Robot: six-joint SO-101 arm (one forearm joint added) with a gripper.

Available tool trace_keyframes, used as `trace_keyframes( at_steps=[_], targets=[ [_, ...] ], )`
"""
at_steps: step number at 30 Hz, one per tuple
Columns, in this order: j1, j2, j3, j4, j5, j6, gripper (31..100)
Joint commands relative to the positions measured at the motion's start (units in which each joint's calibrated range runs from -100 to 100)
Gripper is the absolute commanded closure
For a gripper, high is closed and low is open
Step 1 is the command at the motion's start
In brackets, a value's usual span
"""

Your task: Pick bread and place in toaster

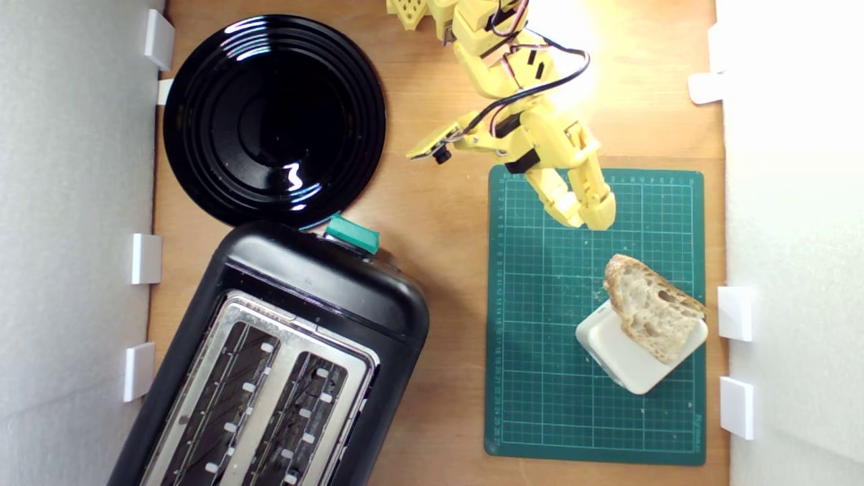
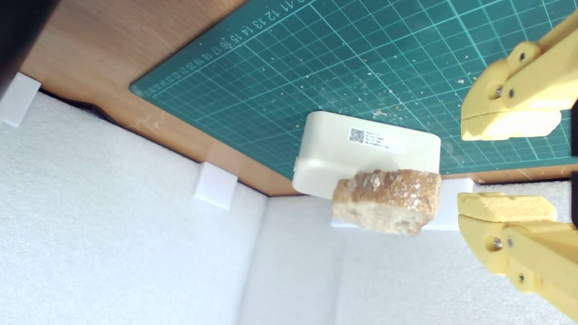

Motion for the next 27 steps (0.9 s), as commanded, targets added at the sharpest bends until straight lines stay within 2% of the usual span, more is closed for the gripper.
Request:
trace_keyframes(
  at_steps=[1,10,22,27],
  targets=[
    [-0.50,-0.38,-1.90,-0.68,-1.82,0.38,56.5],
    [-0.10,-0.21,-1.90,-0.68,-1.82,0.33,45.3],
    [-0.18,-0.13,-2.63,-0.68,-1.82,-0.14,45.3],
    [-0.10,2.37,-5.17,-0.31,-1.82,-2.02,44.8]
  ],
)
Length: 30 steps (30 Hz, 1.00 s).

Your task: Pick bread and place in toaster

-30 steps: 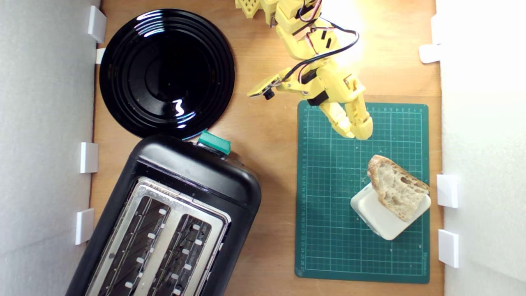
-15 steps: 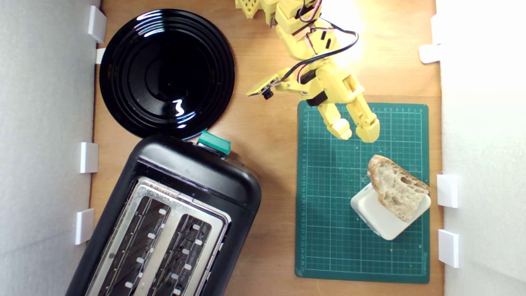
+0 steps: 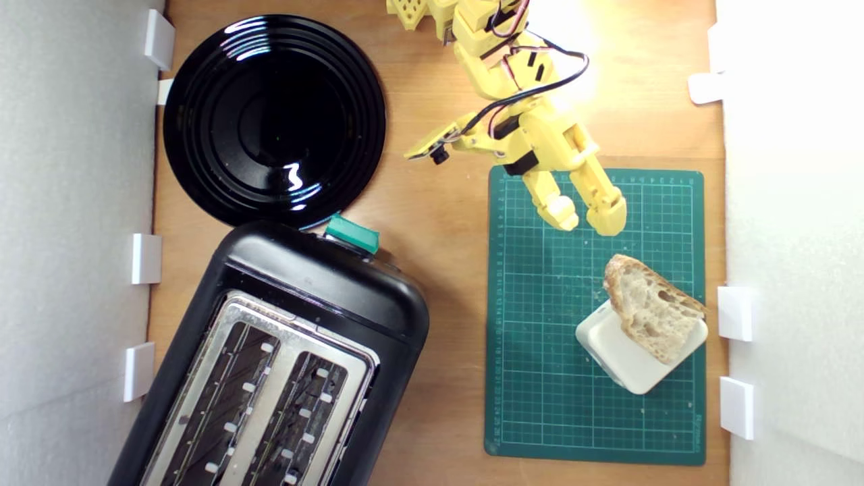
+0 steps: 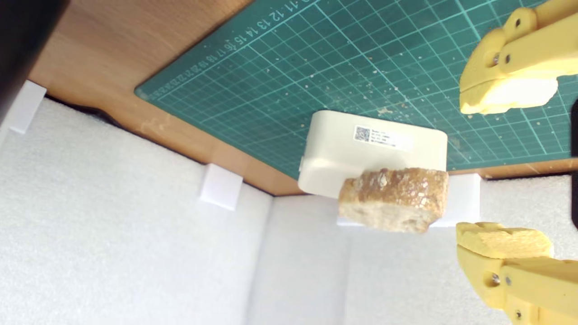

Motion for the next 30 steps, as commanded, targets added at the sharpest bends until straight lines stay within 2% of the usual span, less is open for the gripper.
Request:
trace_keyframes(
  at_steps=[1,30],
  targets=[
    [-0.02,2.11,-4.78,-0.32,-1.74,-0.73,44.8],
    [-0.75,7.93,-13.95,-0.41,-1.14,-0.78,44.6]
  ],
)
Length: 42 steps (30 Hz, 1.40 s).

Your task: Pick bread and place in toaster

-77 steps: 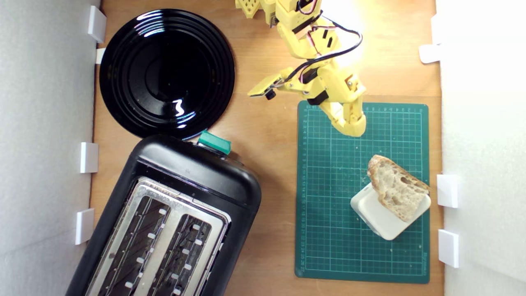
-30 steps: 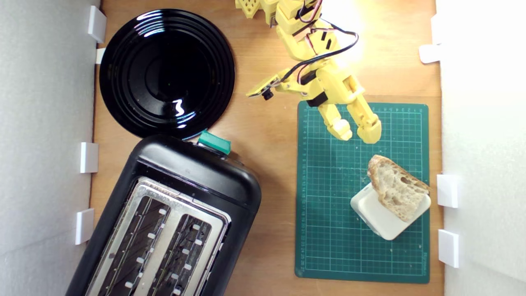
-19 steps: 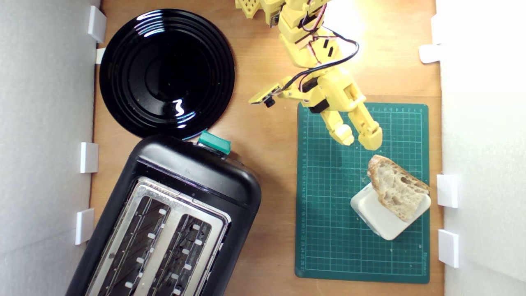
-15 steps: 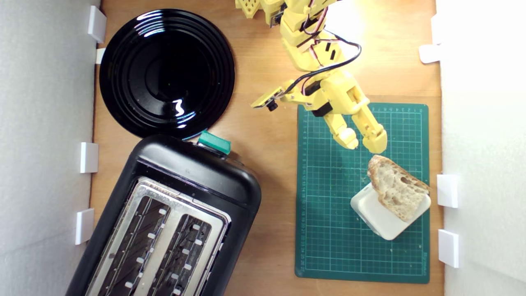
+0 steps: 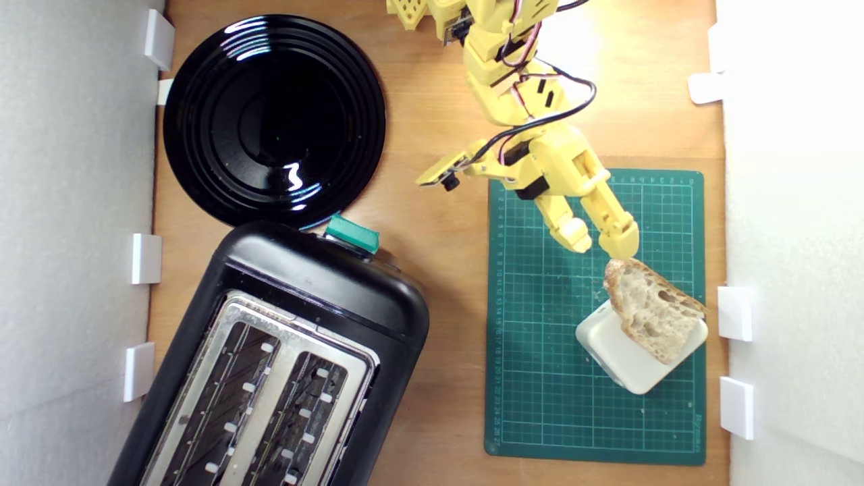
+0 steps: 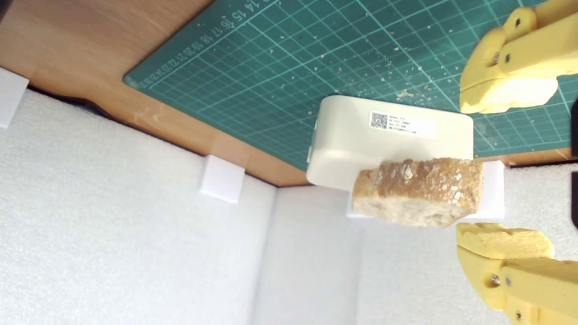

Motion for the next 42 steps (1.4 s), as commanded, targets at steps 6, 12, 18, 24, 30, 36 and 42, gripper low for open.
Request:
trace_keyframes(
  at_steps=[6,12,18,24,30,36,42],
  targets=[
    [-0.65,-0.72,-3.02,-0.41,-1.14,-2.15,44.7],
    [-0.65,-0.56,-3.29,-0.50,-1.14,-2.31,44.7],
    [-0.65,-0.31,-3.38,-0.23,-1.14,-2.36,44.9],
    [-1.38,0.03,-4.29,-0.50,-1.14,-2.36,45.3],
    [-1.22,0.11,-5.20,-0.50,-0.97,-2.36,45.3],
    [-1.14,0.11,-5.29,-0.50,-0.97,-2.41,45.3],
    [-1.22,0.19,-5.92,-0.50,-0.80,-2.41,45.3]
  ],
)
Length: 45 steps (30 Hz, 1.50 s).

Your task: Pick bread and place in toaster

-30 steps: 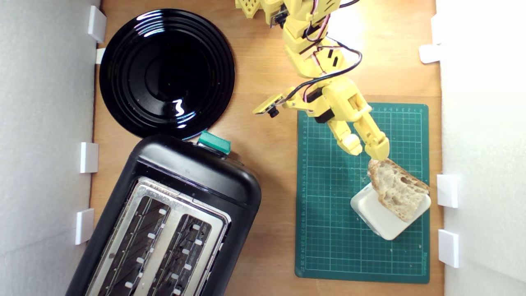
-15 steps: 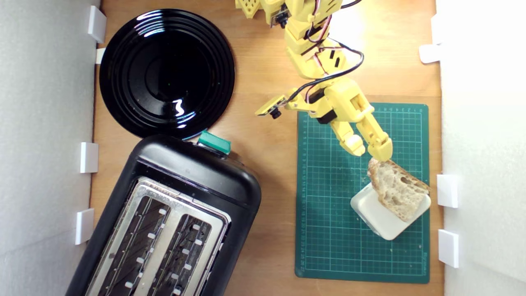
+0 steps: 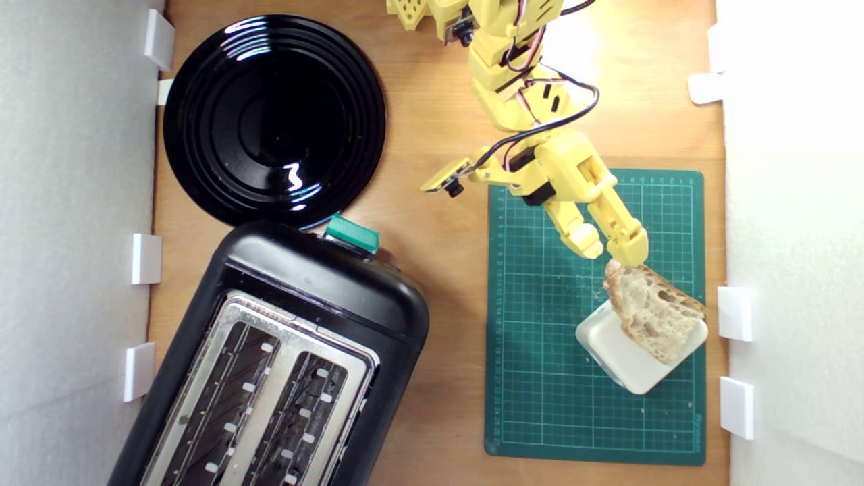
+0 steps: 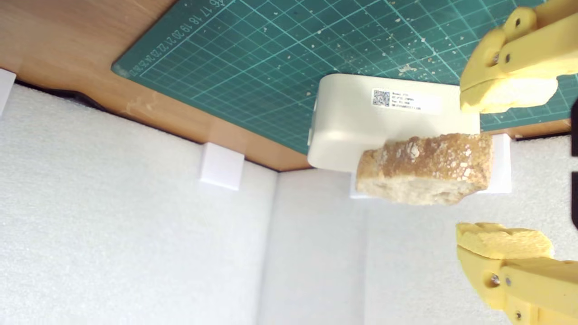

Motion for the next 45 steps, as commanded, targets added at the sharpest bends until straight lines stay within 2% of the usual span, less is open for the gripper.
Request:
trace_keyframes(
  at_steps=[1,6,45],
  targets=[
    [-0.47,-0.73,-2.13,-0.41,-0.46,-0.24,45.3],
    [-0.39,-0.73,-4.13,-0.41,2.61,-0.24,45.4],
    [-0.64,3.01,-9.94,-0.41,2.70,0.18,45.4]
  ],
)
